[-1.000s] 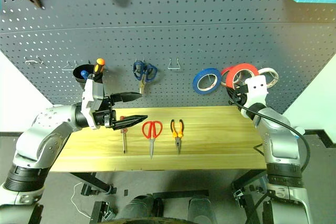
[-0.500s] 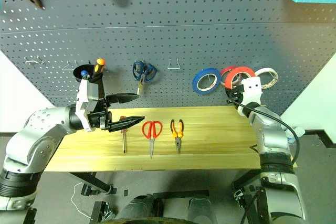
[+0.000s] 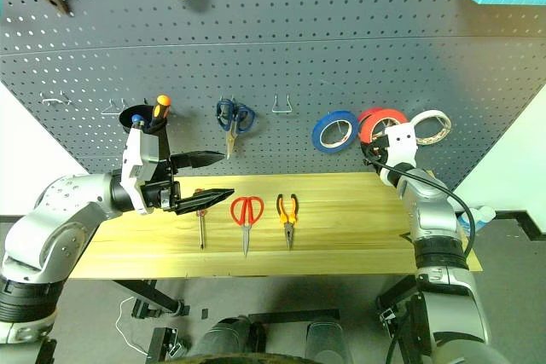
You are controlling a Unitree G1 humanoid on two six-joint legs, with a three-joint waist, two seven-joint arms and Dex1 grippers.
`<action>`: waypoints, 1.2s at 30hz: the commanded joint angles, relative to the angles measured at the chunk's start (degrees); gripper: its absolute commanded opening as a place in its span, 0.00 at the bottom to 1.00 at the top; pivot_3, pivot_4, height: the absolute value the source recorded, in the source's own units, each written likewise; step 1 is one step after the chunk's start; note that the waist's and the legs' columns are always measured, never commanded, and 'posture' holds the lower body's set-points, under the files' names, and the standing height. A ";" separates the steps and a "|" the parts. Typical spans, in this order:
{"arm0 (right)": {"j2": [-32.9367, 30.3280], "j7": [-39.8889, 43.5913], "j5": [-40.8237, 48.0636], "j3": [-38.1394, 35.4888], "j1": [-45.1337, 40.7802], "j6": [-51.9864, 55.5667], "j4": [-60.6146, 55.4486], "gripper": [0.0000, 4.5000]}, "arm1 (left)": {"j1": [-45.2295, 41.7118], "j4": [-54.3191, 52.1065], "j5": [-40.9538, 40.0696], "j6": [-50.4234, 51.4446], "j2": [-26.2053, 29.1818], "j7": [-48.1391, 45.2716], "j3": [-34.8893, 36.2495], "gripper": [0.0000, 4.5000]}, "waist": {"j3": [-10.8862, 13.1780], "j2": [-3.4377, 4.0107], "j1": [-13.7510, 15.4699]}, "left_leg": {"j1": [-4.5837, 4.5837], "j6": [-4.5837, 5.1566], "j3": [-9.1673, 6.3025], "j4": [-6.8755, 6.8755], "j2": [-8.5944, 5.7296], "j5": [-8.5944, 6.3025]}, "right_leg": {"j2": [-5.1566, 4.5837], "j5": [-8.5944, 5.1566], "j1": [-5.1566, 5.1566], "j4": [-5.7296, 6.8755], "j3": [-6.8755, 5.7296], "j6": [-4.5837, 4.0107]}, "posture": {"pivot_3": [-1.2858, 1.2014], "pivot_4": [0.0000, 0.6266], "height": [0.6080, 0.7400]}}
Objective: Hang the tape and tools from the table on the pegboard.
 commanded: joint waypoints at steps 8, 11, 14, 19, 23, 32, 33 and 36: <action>-0.76 -0.17 -0.90 -0.27 -1.81 -0.03 -0.43 0.99 | 0.05 -1.70 -0.86 -0.56 0.41 0.65 1.83 0.84 | 0.00 0.00 0.01 | 0.03 -0.03 0.00 0.01 -0.01 0.11 | -0.01 -0.01 -0.04 0.17 0.02 -0.02 | 0.51 0.00 0.55; -1.13 0.89 -0.86 0.09 -1.03 1.49 -1.75 0.99 | 0.28 -1.73 -0.76 -0.67 0.47 0.72 1.93 0.84 | 0.00 0.00 0.00 | 0.03 -0.03 0.00 0.01 -0.01 0.11 | -0.01 -0.01 -0.04 0.17 0.02 -0.02 | 0.51 0.00 0.55; -1.57 1.58 -0.88 0.55 0.66 3.48 -4.99 0.99 | 0.93 -1.84 -0.56 -0.82 0.67 0.88 2.16 0.84 | 0.00 0.00 0.05 | 0.03 -0.03 0.00 0.00 -0.01 0.11 | -0.01 -0.01 -0.05 0.17 0.02 -0.02 | 0.51 0.00 0.55; -3.25 2.43 -0.80 1.60 6.19 10.55 -14.41 0.99 | 3.51 -2.19 -0.21 -1.08 1.76 0.43 3.00 0.84 | -0.01 -0.01 0.21 | 0.02 -0.02 0.00 -0.01 -0.02 0.11 | -0.04 -0.02 -0.06 0.16 0.03 -0.03 | 0.51 0.00 0.55; -5.20 3.41 -1.44 3.81 12.12 17.58 -22.92 0.99 | 6.42 -2.84 -0.12 -0.94 3.12 -0.44 3.25 0.84 | -0.03 0.02 0.41 | 0.03 -0.01 0.00 -0.01 -0.02 0.10 | -0.04 -0.03 -0.06 0.17 0.03 -0.06 | 0.51 0.00 0.55; -4.90 2.12 -1.54 9.89 18.01 32.68 -37.67 0.99 | 15.61 -1.71 2.84 -2.48 4.97 -0.69 4.31 0.84 | -0.07 0.02 1.63 | 0.02 -0.02 0.02 -0.03 0.00 0.09 | -0.05 -0.12 -0.10 0.16 0.06 -0.22 | 0.51 0.01 0.55; -4.42 1.77 -1.61 10.48 17.88 33.39 -38.18 0.99 | 16.33 -1.49 3.18 -2.74 4.91 -0.52 4.35 0.84 | -0.07 0.01 1.77 | 0.02 -0.02 0.02 -0.03 0.00 0.08 | -0.05 -0.12 -0.10 0.16 0.06 -0.23 | 0.51 0.02 0.55; -2.07 0.11 -1.82 12.41 17.00 35.55 -39.33 0.99 | 18.39 -0.74 3.76 -3.38 4.10 0.22 4.64 0.84 | -0.05 -0.01 2.15 | 0.01 -0.02 0.02 -0.04 0.00 0.06 | -0.06 -0.15 -0.10 0.15 0.06 -0.28 | 0.51 0.05 0.55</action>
